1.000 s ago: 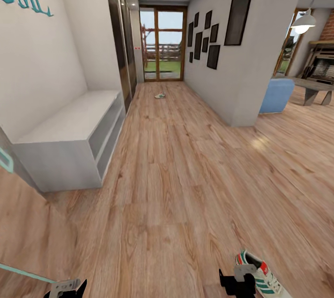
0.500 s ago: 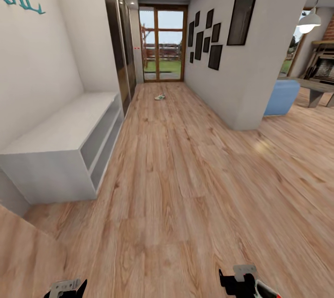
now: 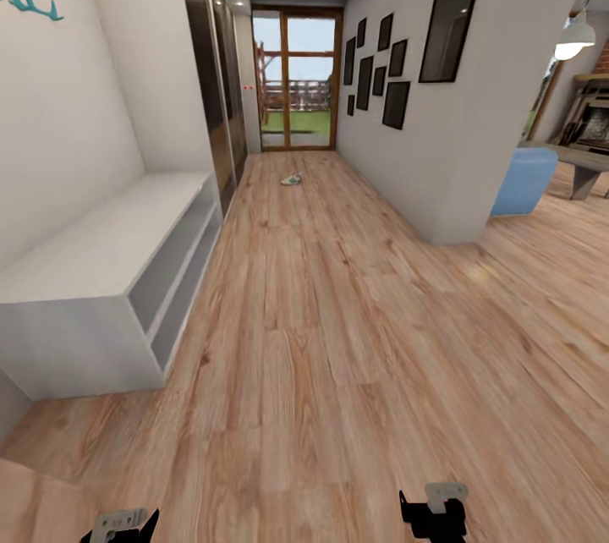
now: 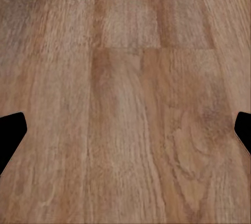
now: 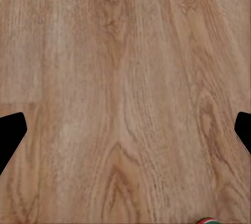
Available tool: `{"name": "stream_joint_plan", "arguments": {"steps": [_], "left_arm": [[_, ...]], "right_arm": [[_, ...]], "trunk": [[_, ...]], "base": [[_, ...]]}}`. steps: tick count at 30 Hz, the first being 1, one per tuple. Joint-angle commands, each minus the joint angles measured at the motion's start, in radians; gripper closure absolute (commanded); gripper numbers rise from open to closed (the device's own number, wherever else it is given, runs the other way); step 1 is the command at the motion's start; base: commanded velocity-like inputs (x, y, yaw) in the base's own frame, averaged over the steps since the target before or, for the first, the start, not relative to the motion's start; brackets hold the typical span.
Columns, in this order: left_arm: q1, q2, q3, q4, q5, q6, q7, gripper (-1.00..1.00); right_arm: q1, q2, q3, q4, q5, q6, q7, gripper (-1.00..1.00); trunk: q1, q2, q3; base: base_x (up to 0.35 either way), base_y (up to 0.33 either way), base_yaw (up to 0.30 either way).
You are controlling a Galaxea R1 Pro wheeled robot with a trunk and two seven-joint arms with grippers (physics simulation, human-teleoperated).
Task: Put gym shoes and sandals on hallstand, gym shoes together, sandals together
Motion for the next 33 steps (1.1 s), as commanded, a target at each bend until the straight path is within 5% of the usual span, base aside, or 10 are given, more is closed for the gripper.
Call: {"name": "stream_joint_plan", "arguments": {"steps": [1,33], "left_arm": [[-0.001,-0.001,0.009,0.001,-0.01,-0.004,-0.005,-1.0],[-0.001,0.0,0.009,0.001,-0.01,-0.006,-0.005,-1.0]], "right_arm": [[0.0,0.0,0.008,0.001,-0.001,-0.002,-0.006,-1.0],[0.0,0.0,0.009,0.001,-0.001,-0.002,-0.006,-1.0]], "trunk": [[0.0,0.0,-0.001],[0.0,0.0,-0.001]], "base": [[0.338,0.0,0.0],[0.338,0.0,0.0]]}}
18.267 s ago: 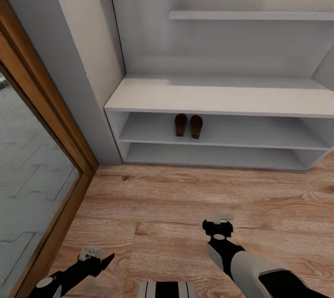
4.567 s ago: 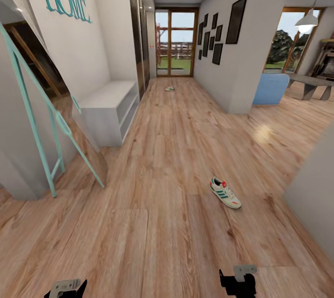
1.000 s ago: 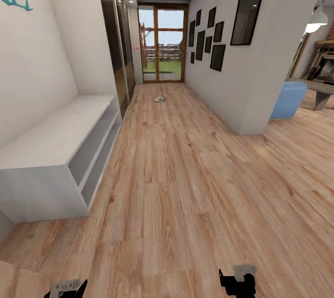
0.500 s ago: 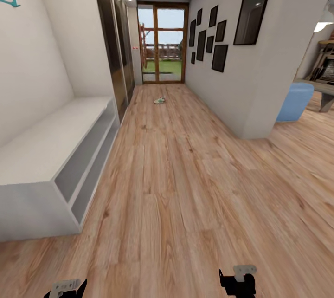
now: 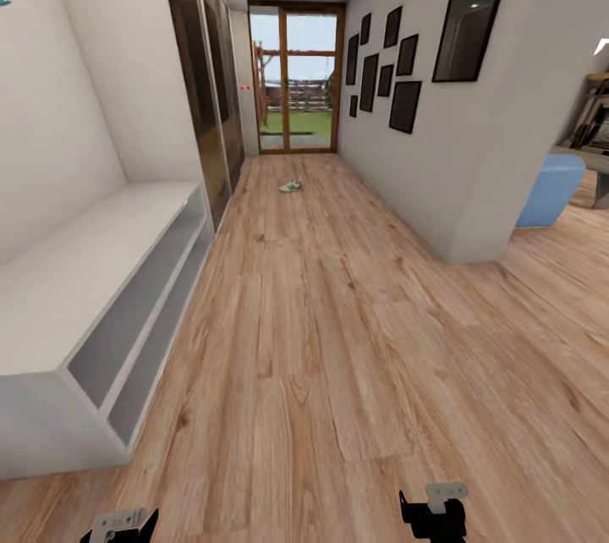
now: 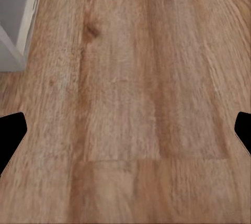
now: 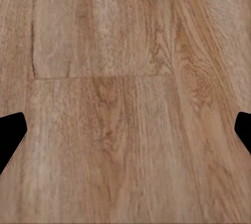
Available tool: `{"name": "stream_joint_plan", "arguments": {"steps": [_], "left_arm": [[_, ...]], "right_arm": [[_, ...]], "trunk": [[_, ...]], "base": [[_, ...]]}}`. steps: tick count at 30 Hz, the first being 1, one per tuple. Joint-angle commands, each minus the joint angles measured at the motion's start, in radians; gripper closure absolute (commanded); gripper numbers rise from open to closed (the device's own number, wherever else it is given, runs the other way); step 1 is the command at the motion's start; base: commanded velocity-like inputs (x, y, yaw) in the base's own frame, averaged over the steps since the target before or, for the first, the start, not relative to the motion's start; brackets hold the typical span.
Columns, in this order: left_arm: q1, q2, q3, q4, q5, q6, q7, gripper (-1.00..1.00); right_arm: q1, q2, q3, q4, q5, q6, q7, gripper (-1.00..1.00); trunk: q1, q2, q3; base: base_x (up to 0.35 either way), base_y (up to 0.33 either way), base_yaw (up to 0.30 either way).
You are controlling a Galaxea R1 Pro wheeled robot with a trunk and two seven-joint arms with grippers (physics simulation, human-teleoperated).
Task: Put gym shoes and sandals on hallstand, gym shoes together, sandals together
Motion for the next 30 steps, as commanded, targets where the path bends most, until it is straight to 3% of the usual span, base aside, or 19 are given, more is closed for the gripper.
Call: {"name": "stream_joint_plan", "arguments": {"steps": [1,30], "left_arm": [[-0.001,0.0,0.009,0.001,-0.01,-0.004,-0.005,-1.0],[-0.001,-0.001,0.009,0.001,-0.011,-0.004,-0.005,-1.0]], "right_arm": [[0.0,0.0,0.008,0.001,-0.001,-0.002,-0.006,-1.0],[-0.001,-0.003,0.008,0.001,0.0,-0.003,-0.006,-1.0]], "trunk": [[0.0,0.0,-0.001],[0.0,0.0,-0.001]], "base": [[0.338,0.0,0.0],[0.338,0.0,0.0]]}}
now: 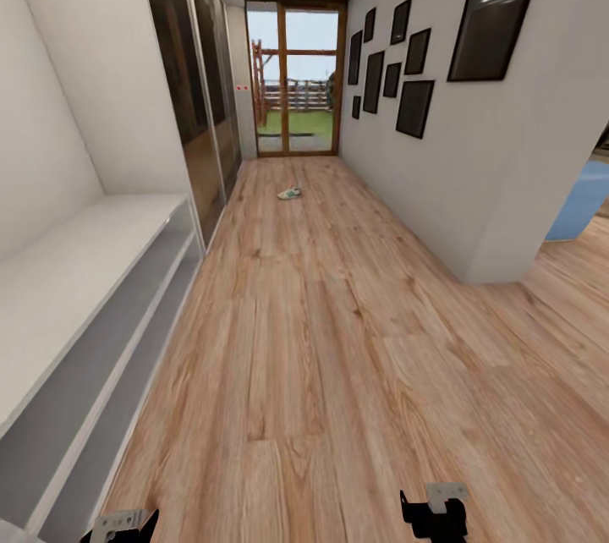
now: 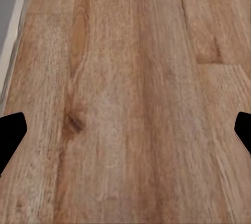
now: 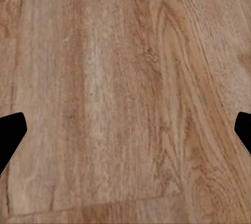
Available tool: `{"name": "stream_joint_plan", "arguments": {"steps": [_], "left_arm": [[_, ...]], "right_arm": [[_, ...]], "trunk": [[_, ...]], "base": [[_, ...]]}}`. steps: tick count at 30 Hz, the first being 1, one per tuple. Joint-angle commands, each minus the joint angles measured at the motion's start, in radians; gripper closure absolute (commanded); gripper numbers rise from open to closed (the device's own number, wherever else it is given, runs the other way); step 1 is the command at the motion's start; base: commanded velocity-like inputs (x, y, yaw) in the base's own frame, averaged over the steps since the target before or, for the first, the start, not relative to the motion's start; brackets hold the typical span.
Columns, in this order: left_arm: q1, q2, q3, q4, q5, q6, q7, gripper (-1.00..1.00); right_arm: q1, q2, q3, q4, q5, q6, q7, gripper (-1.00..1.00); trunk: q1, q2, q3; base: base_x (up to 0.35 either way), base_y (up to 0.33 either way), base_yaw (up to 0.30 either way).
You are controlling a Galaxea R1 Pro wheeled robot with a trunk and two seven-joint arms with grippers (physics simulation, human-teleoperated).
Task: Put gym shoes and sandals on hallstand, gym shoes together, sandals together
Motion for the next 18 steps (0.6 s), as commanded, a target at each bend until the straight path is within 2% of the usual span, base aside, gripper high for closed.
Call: {"name": "stream_joint_plan", "arguments": {"steps": [1,18], "left_arm": [[-0.001,-0.001,0.009,0.001,-0.01,-0.005,-0.005,-1.0],[-0.001,0.0,0.009,0.001,-0.011,-0.005,-0.005,-1.0]], "right_arm": [[-0.001,0.0,0.008,0.001,-0.001,-0.002,-0.006,-1.0],[0.0,0.0,0.009,0.001,-0.001,-0.002,-0.007,-1.0]], "trunk": [[0.0,0.0,-0.001],[0.0,0.0,-0.001]], "base": [[0.338,0.0,0.0],[0.338,0.0,0.0]]}}
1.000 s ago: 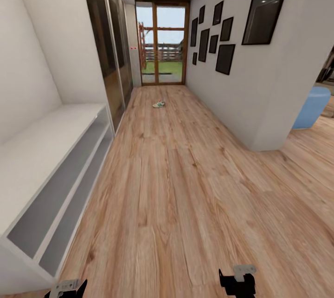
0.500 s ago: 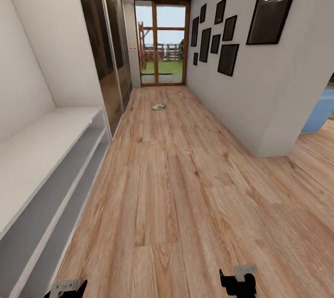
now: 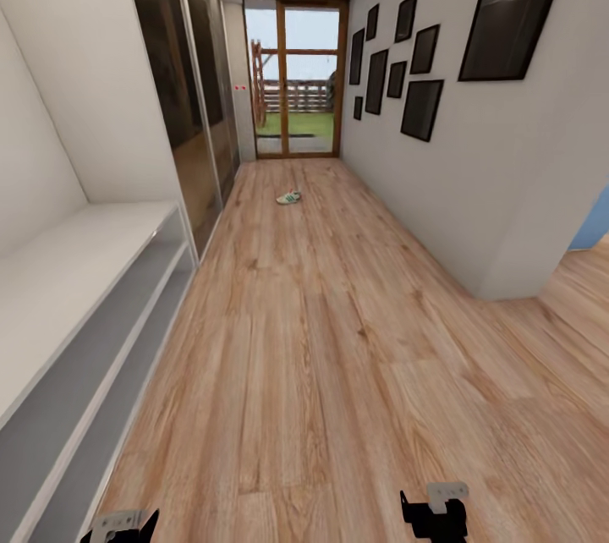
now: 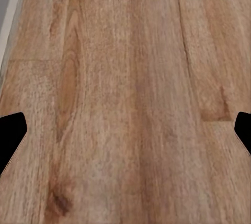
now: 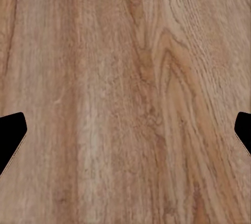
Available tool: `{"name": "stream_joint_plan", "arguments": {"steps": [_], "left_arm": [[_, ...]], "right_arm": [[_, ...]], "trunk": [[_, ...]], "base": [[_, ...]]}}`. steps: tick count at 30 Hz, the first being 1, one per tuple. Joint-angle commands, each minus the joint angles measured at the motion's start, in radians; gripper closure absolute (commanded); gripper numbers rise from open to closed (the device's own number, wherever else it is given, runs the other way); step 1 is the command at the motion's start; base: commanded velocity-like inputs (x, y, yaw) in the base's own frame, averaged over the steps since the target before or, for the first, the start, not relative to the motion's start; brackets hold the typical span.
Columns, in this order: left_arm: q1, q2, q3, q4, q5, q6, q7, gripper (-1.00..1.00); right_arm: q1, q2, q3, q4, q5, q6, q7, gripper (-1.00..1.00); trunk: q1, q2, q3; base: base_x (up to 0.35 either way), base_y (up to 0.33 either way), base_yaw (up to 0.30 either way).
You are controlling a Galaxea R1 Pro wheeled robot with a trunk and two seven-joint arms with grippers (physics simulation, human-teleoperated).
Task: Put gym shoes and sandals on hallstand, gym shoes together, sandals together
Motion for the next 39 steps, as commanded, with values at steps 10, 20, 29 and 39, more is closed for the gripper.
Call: {"name": "stream_joint_plan", "arguments": {"steps": [10,20,29,39], "left_arm": [[-0.001,-0.001,0.009,0.001,-0.009,-0.004,-0.005,-1.0],[-0.001,-0.001,0.009,0.002,-0.009,-0.003,-0.005,-1.0],[-0.001,-0.001,0.009,0.002,-0.009,-0.003,-0.005,-1.0],[-0.001,-0.001,0.009,0.002,-0.009,-0.003,-0.005,-1.0]], "right_arm": [[-0.001,0.001,0.009,0.001,-0.001,-0.001,-0.006,-1.0],[0.0,0.001,0.009,0.002,-0.001,0.0,-0.006,-1.0],[-0.001,0.002,0.009,0.001,-0.001,0.0,-0.006,-1.0],[0.0,0.002,0.009,0.001,-0.001,0.0,-0.006,-1.0]], "trunk": [[0.0,0.0,-0.001],[0.0,0.0,-0.001],[0.0,0.0,-0.001],[0.0,0.0,-0.001]], "base": [[0.338,0.0,0.0],[0.338,0.0,0.0],[0.338,0.0,0.0],[0.338,0.0,0.0]]}}
